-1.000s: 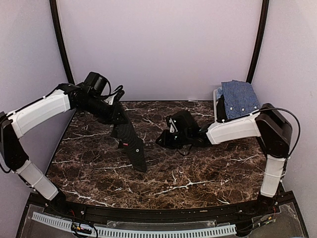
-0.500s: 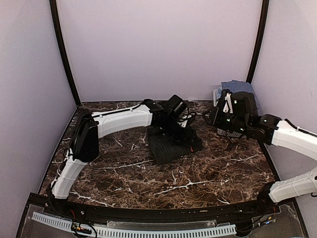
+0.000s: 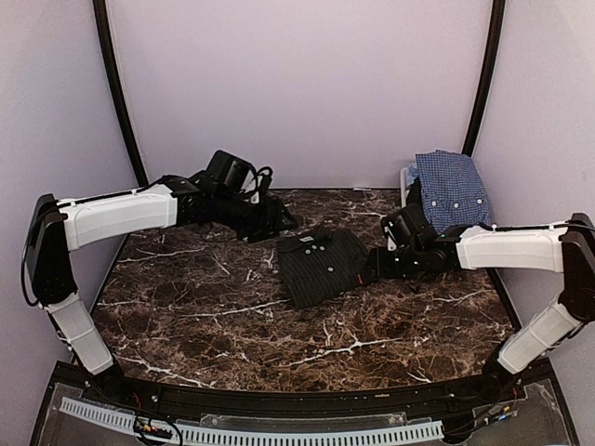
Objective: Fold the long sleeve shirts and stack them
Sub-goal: Turn over the square-folded shirt at the center of the board, then move the square-folded shirt to the center of the board.
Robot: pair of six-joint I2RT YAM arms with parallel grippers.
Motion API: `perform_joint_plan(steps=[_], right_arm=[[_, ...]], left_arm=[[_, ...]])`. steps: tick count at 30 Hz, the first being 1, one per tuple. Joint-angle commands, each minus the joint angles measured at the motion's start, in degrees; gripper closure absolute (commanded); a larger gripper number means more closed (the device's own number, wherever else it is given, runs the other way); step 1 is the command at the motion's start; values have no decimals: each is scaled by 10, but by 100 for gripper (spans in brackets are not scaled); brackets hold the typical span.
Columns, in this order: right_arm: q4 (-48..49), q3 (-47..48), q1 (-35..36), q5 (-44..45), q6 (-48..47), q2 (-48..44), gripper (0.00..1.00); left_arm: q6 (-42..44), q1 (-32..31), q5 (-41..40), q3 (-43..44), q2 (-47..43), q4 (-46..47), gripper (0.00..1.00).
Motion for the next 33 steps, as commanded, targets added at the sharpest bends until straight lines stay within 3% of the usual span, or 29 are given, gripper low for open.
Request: perform_joint_plan(steps=[1, 7, 16, 33], right_arm=[[32, 19, -30, -4, -32, 30, 41], [67, 32, -66, -49, -56, 77, 32], [86, 58, -75, -97, -67, 135, 29], [82, 68, -79, -109, -70, 199, 46]], left_arm=[[-60, 26, 6, -139, -50, 90, 40], [-131, 40, 51, -275, -62, 209, 35], [-253, 40, 88, -356, 1, 433, 35], [-237, 32, 49, -231, 136, 358, 36]])
